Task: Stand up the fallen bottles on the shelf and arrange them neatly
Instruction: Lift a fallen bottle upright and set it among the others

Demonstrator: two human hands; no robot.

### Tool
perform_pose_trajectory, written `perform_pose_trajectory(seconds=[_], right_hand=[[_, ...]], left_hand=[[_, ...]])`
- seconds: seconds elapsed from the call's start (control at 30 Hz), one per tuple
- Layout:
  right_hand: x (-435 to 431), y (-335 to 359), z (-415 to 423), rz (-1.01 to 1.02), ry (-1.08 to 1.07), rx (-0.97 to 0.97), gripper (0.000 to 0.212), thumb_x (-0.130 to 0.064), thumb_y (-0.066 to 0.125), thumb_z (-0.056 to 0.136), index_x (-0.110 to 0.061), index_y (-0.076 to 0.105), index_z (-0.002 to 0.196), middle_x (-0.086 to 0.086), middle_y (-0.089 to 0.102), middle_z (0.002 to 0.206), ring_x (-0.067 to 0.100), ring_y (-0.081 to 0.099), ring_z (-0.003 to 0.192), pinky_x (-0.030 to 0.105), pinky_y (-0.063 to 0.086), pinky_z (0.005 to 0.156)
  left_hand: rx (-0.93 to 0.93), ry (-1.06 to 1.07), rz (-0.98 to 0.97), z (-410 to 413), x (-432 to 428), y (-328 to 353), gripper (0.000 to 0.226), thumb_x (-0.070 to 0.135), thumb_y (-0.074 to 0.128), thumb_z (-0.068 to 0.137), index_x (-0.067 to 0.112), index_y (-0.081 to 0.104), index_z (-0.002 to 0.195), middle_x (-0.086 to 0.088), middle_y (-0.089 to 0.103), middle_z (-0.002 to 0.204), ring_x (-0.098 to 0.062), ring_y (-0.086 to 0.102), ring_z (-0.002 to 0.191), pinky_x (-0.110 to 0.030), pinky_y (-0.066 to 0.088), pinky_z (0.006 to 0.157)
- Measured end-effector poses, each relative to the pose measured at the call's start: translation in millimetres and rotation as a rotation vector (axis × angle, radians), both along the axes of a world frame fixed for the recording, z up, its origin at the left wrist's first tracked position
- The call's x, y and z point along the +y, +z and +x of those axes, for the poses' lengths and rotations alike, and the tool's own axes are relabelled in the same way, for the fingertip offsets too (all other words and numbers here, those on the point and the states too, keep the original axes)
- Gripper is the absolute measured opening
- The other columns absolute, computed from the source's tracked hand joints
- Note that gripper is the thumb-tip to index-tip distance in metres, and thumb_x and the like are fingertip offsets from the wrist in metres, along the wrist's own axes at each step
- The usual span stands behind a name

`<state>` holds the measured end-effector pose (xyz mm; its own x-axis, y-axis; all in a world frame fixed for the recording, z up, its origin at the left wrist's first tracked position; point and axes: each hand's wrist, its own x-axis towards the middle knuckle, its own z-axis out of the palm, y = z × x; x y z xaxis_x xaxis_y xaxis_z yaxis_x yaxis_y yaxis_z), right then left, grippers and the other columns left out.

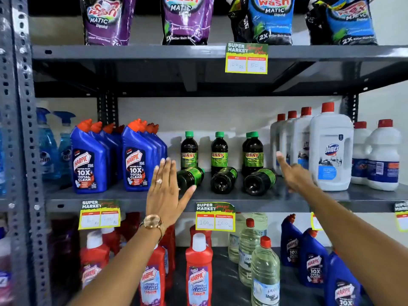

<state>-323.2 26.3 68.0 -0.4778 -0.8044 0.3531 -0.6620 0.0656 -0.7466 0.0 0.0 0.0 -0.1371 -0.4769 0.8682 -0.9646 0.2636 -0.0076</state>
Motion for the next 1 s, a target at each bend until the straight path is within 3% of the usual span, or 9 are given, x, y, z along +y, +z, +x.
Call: perform_pose_trajectory(seconds=[0.1, 0.23, 0.37, 0.47, 0.53, 0.67, 0.83, 0.93, 1.0], right_hand=[[-10, 4, 1, 0.216, 0.045, -0.008, 0.114, -0.086, 0.021, 0.074, 0.004, 0.038, 0.143, 0.031, 0.037, 0.149, 0.041, 0.043, 0.133, 0.049, 0.039, 0.108], [-20, 28, 12, 0.458, 0.261, -0.298, 0.104, -0.082, 0.032, 0.078, -0.014, 0.018, 0.154, 0.017, 0.027, 0.158, 0.029, 0.044, 0.138, 0.025, 0.055, 0.069], [-39, 19, 12, 0.519, 0.233, -0.180, 0.088, -0.076, 0.048, 0.077, -0.013, 0.041, 0.138, 0.011, 0.052, 0.118, 0.018, 0.072, 0.064, 0.016, 0.045, 0.038], [-53, -1, 5, 0.376, 0.186, -0.309, 0.077, -0.067, 0.062, 0.072, -0.006, 0.056, 0.119, 0.009, 0.064, 0.095, 0.018, 0.062, 0.062, 0.018, 0.046, 0.041], [-53, -14, 2, 0.211, 0.172, -0.450, 0.079, -0.063, 0.071, 0.065, -0.007, 0.057, 0.119, 0.011, 0.066, 0.100, 0.022, 0.067, 0.067, 0.027, 0.056, 0.053], [-41, -26, 2, -0.078, 0.058, -0.363, 0.095, -0.080, 0.064, 0.055, -0.010, 0.059, 0.121, 0.015, 0.064, 0.118, 0.033, 0.063, 0.105, 0.044, 0.050, 0.093], [-26, -22, 3, -0.306, 0.130, -0.404, 0.051, -0.051, 0.072, 0.076, -0.010, 0.048, 0.055, 0.005, 0.047, 0.060, 0.018, 0.042, 0.057, 0.032, 0.033, 0.053], [-32, -21, 2, -0.312, 0.161, -0.323, 0.042, -0.049, 0.074, 0.075, -0.007, 0.069, 0.076, 0.006, 0.061, 0.069, 0.014, 0.051, 0.061, 0.025, 0.038, 0.054], [-40, -21, 5, -0.299, 0.138, -0.249, 0.060, -0.058, 0.075, 0.067, -0.006, 0.070, 0.095, 0.009, 0.069, 0.085, 0.016, 0.060, 0.074, 0.026, 0.042, 0.058]], left_hand=[[0.046, 0.083, 0.067, 6, -8, -16, 0.094, 0.069, 0.013, 0.088, -0.006, 0.032, 0.141, -0.024, 0.036, 0.148, -0.031, 0.025, 0.142, -0.040, 0.015, 0.118], [0.114, 0.138, 0.059, 5, -17, -23, 0.097, 0.072, 0.016, 0.085, -0.008, 0.042, 0.133, -0.029, 0.046, 0.139, -0.035, 0.034, 0.137, -0.043, 0.020, 0.117], [0.115, 0.251, 0.163, -1, -19, -27, 0.105, 0.078, 0.010, 0.082, -0.008, 0.058, 0.116, -0.031, 0.058, 0.124, -0.038, 0.048, 0.127, -0.044, 0.023, 0.117], [0.108, 0.281, 0.198, -1, -19, -24, 0.100, 0.081, 0.012, 0.080, -0.001, 0.070, 0.077, -0.024, 0.071, 0.088, -0.036, 0.065, 0.099, -0.043, 0.036, 0.108], [0.114, 0.265, 0.192, 2, -14, -20, 0.096, 0.081, 0.010, 0.080, 0.004, 0.066, 0.063, -0.017, 0.070, 0.071, -0.033, 0.067, 0.077, -0.040, 0.051, 0.081], [0.000, 0.212, 0.117, 11, -14, -19, 0.086, 0.076, 0.011, 0.084, 0.012, 0.061, 0.054, -0.007, 0.065, 0.058, -0.027, 0.063, 0.054, -0.027, 0.040, 0.048], [-0.048, 0.169, 0.031, 30, -22, -15, 0.074, 0.079, 0.026, 0.076, 0.020, 0.066, 0.057, -0.001, 0.062, 0.050, -0.025, 0.062, 0.051, -0.025, 0.039, 0.049], [-0.037, 0.091, -0.001, 32, -24, -15, 0.072, 0.077, 0.028, 0.077, 0.018, 0.064, 0.058, 0.000, 0.063, 0.054, -0.024, 0.061, 0.049, -0.023, 0.036, 0.047], [-0.020, 0.056, -0.033, 31, -24, -18, 0.069, 0.074, 0.029, 0.079, 0.016, 0.063, 0.061, 0.000, 0.064, 0.057, -0.025, 0.062, 0.051, -0.024, 0.037, 0.047]])
